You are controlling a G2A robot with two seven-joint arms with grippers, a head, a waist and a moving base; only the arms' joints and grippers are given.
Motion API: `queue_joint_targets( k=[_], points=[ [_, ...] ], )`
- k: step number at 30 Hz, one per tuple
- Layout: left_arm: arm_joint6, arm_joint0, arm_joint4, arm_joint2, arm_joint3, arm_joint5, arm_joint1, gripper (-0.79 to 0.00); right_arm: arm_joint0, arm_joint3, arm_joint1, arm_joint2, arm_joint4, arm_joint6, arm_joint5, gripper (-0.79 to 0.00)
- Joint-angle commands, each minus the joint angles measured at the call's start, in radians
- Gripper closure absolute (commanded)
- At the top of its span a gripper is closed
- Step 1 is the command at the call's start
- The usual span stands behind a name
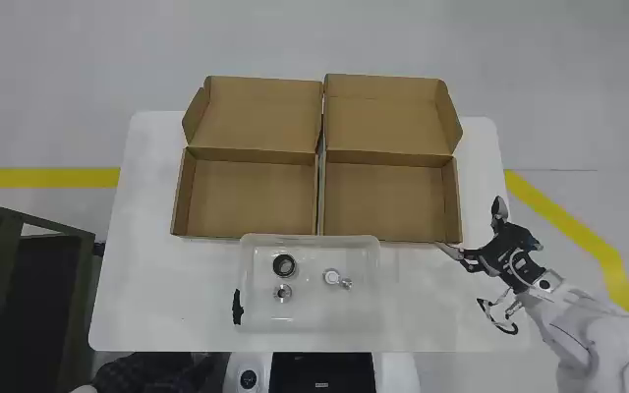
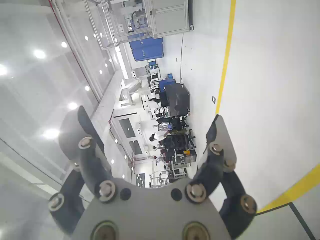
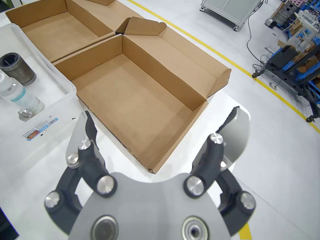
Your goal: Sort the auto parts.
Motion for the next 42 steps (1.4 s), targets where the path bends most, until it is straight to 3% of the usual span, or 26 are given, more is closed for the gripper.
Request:
queue_joint_targets(
  k=[1, 15, 27, 42],
  points=[
    [0.0, 0.0, 0.0, 0.0, 0.0, 0.0, 0.0, -0.785, 0.0, 0.0, 0.0, 0.0, 0.0, 0.0, 0.0, -0.784],
    [0.0, 0.0, 0.0, 0.0, 0.0, 0.0, 0.0, -0.785, 0.002, -0.003, 0.0, -0.016, 0.007, 0.004, -0.003, -0.785],
    [0.0, 0.0, 0.0, 0.0, 0.0, 0.0, 0.0, -0.785, 0.085, -0.058, 0.013, -0.181, 0.007, 0.084, -0.154, -0.785],
    [0.0, 0.0, 0.0, 0.0, 0.0, 0.0, 0.0, -0.785, 0.195, -0.094, 0.023, -0.44, -0.069, 0.198, -0.255, -0.785]
  ],
)
